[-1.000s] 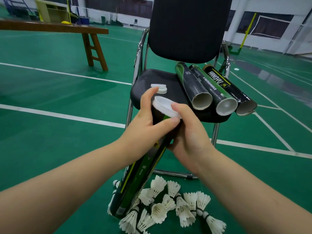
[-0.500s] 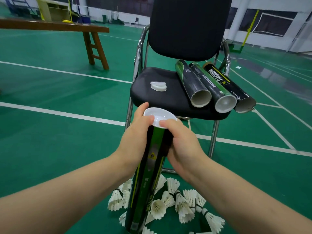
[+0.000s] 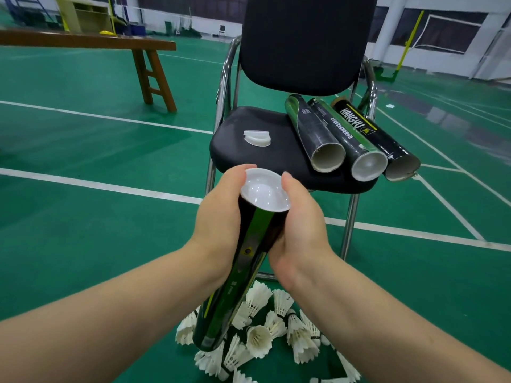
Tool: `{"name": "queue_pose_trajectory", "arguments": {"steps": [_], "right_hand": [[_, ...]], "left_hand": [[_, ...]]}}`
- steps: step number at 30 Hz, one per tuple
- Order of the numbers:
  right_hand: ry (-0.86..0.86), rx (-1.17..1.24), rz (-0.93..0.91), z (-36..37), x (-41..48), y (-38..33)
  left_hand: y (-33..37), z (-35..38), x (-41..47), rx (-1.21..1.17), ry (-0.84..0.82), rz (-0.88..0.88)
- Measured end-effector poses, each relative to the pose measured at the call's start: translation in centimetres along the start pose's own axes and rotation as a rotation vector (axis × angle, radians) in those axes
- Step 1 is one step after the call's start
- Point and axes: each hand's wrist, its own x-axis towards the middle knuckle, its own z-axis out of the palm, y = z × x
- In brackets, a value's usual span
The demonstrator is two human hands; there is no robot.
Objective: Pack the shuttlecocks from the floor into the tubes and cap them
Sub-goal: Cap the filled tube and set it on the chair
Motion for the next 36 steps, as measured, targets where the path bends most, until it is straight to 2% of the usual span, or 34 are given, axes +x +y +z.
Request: {"name": "queue_pose_trajectory", "arguments": {"steps": [5, 10, 14, 17, 26, 31, 33, 36], "right_hand": [[0.047, -0.042, 0.065, -0.9, -0.1, 1.7], [0.063, -0.047, 0.1, -1.2, -0.1, 1.7], [-0.033, -0.082, 0.155, -0.7, -0.1, 0.4], [-0.044, -0.1, 0.142, 0.0, -0.3, -0.6], [0.033, -0.135, 0.167, -0.2, -0.5, 0.6], [-0.017, -0.153, 0.153, -0.8, 0.3, 0.9], [-0.079, -0.236, 0.165, -0.7, 0.7, 0.6], [-0.164, -0.54, 0.214, -0.3, 1.1, -0.3]], "left_hand": [[-1.5, -0.7, -0.3, 0.012, 0.102, -0.051], [-1.5, -0.6, -1.1, -0.022, 0.07, -0.112], [-0.2, 0.1, -1.4, -0.1, 0.016, -0.13], [0.5, 0.4, -1.2, -0.12, 0.021, -0.093], [-0.8, -0.2, -0.9, -0.066, 0.113, -0.129], [-0.4, -0.1, -0.9, 0.04, 0.095, -0.106], [0.1, -0.2, -0.6, 0.106, 0.097, -0.058], [1.2, -0.9, 0.0, 0.201, 0.128, 0.073]]}}
